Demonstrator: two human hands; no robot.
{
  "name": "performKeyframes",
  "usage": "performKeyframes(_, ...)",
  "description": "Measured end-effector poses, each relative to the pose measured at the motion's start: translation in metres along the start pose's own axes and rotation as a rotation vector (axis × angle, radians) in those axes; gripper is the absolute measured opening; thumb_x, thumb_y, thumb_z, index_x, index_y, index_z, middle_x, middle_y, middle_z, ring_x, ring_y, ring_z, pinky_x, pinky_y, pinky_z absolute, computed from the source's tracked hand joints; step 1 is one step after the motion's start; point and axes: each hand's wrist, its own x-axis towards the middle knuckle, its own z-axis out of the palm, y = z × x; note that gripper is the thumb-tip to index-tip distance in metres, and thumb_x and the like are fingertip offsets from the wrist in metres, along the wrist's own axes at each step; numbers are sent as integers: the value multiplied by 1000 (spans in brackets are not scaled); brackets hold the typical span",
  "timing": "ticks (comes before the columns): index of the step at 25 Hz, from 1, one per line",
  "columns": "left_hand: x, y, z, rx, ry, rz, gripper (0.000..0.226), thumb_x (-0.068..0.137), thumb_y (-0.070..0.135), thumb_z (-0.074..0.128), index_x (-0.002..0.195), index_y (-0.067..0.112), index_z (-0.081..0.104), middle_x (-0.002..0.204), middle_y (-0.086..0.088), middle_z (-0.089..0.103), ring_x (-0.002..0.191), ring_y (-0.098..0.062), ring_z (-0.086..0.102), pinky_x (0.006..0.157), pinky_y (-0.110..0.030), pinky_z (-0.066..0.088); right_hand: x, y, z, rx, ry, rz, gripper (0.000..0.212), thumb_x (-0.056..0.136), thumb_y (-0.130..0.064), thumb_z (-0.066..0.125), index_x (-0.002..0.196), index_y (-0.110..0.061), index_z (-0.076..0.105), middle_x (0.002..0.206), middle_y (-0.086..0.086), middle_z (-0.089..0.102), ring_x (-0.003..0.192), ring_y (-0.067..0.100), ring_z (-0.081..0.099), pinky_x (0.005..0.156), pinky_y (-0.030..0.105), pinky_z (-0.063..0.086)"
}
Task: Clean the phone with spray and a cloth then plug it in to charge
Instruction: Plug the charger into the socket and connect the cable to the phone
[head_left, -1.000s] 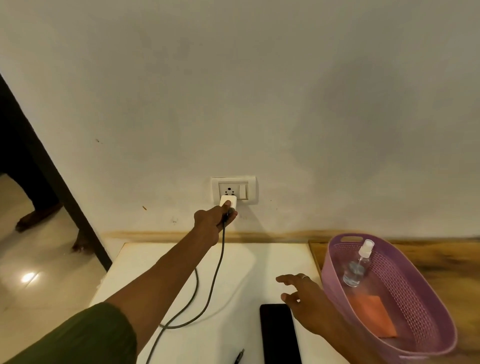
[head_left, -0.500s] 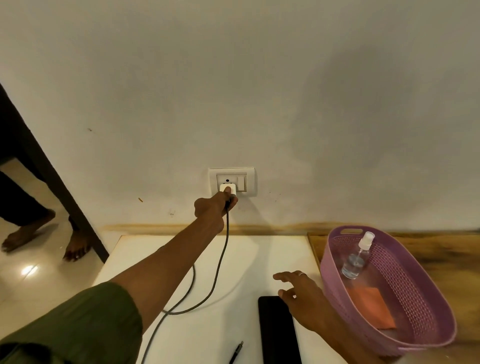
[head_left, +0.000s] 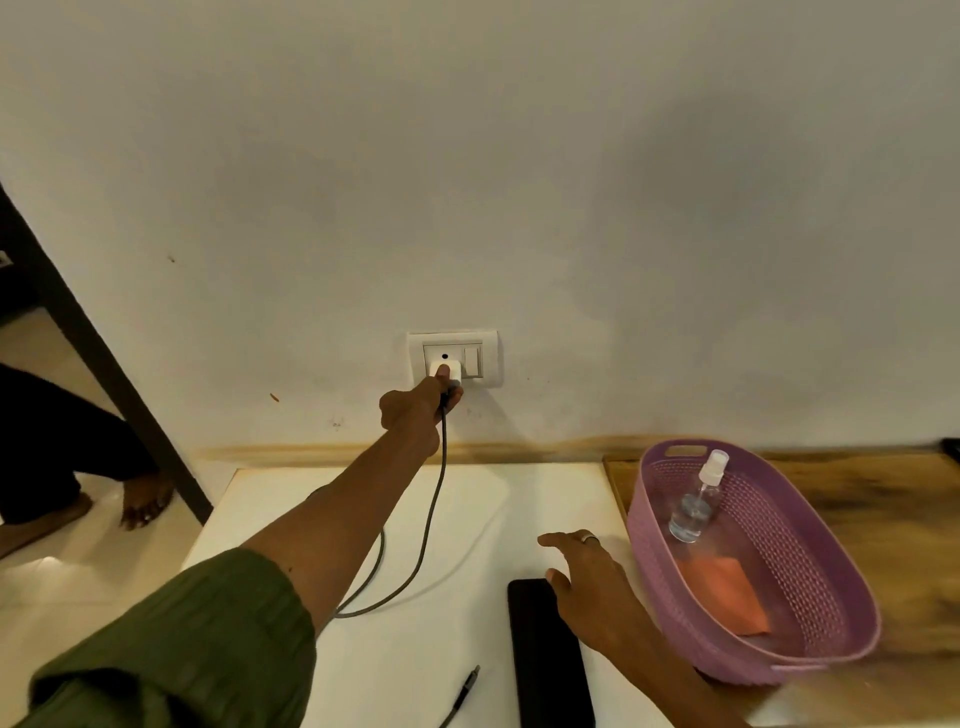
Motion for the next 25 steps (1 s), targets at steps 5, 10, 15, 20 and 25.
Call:
performKeyframes(5,-25,-3,-11,268,94,178,38,78,24,82,99,-4,69,97,-14,73,85,-26,70,74,-29,59,-2,-8,-10,-32,12,-17,43,92,-19,57,132,-32,47,144,-2,44,130,16,47,107,28,38)
performKeyframes(10,-97,-77,-78,599,-159,858,9,87,14,69,91,22,67,85,12,69,77,-9,66,67,-11,49,-12,-9,-6,-34,-1,-10,42,93,-19,55,132,-31,46,145,-2,42,130,17,47,107,28,38)
performKeyframes(15,-131,-182,-173,1276,-384,520,14,90,43,60,103,38,56,102,18,59,93,-1,56,79,-10,41,-33,-6,7,-238,-76,141,59,93,-43,51,144,-23,28,146,9,37,128,26,45,101,36,45)
performKeyframes(20,-143,-187,-179,1485,-386,592,20,95,31,53,114,25,56,116,8,55,112,-13,50,91,-22,40,-49,-20,48,-310,-159,394,104,83,-57,58,149,-10,-7,151,20,19,136,35,29,106,46,37)
performKeyframes(25,-166,-161,-174,1231,-203,515,6,97,27,50,101,31,52,102,15,55,89,-6,59,69,-18,42,-46,-29,61,-283,-49,526,116,76,-50,71,148,-6,-9,153,20,13,137,39,26,107,50,34)
